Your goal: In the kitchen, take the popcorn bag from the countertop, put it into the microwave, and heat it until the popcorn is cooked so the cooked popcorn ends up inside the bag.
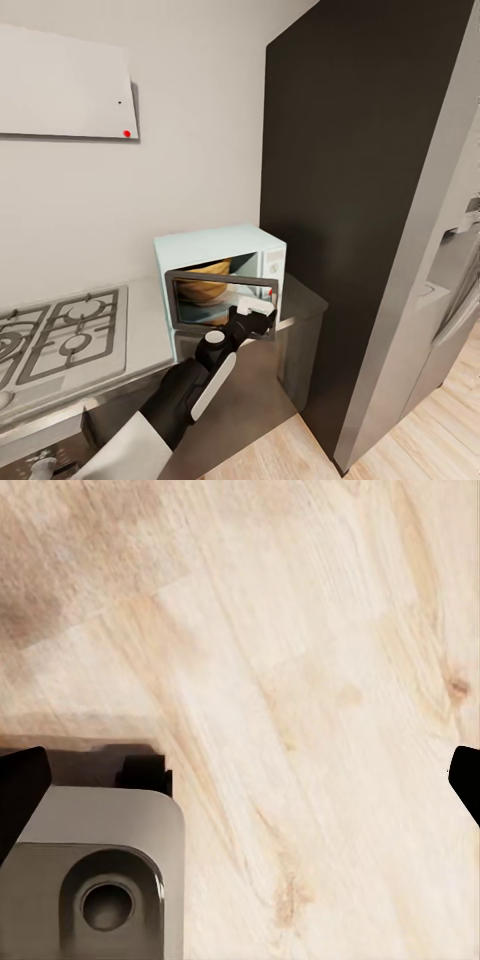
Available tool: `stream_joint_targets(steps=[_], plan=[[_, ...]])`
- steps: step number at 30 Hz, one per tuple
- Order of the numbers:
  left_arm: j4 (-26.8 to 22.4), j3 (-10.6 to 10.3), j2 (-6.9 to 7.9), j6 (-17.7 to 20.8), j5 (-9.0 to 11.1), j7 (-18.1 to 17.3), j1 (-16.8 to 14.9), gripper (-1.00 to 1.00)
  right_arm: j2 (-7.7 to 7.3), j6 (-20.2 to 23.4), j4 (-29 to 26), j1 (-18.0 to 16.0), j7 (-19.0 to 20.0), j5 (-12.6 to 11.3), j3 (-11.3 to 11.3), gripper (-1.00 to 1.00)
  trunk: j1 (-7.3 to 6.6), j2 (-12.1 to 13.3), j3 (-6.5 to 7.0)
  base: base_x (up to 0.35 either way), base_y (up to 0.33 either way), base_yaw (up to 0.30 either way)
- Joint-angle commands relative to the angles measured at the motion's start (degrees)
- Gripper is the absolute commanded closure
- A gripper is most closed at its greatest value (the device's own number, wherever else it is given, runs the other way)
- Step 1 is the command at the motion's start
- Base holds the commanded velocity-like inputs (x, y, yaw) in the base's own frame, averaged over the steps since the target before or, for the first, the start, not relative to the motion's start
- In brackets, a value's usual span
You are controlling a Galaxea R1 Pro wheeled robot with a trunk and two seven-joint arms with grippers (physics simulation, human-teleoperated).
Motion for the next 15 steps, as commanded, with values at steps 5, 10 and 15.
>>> stream_joint_targets(steps=[5, 10, 15], plan=[[0.03, -0.1, 0.0, 0.22, 0.61, 0.5, -0.06, -1.0, -0.01, 0.04, 0.12, -0.08, -0.2, 0.61, -0.43, -1.0, 0.0, -0.05, -0.07, 0.0, -0.266, 0.0], [-0.01, -0.08, 0.0, 0.22, 0.61, 0.55, -0.06, -1.0, -0.01, 0.04, 0.14, -0.08, -0.13, 0.6, -0.42, -1.0, 0.0, -0.05, -0.07, 0.0, -0.289, 0.0], [0.18, 0.48, 0.0, 0.15, 0.5, 6.18, -0.06, -1.0, -0.02, 0.09, 0.15, -0.08, -0.11, 0.59, -0.39, -1.0, 0.0, -0.05, -0.07, 0.0, -0.177, 0.0]])
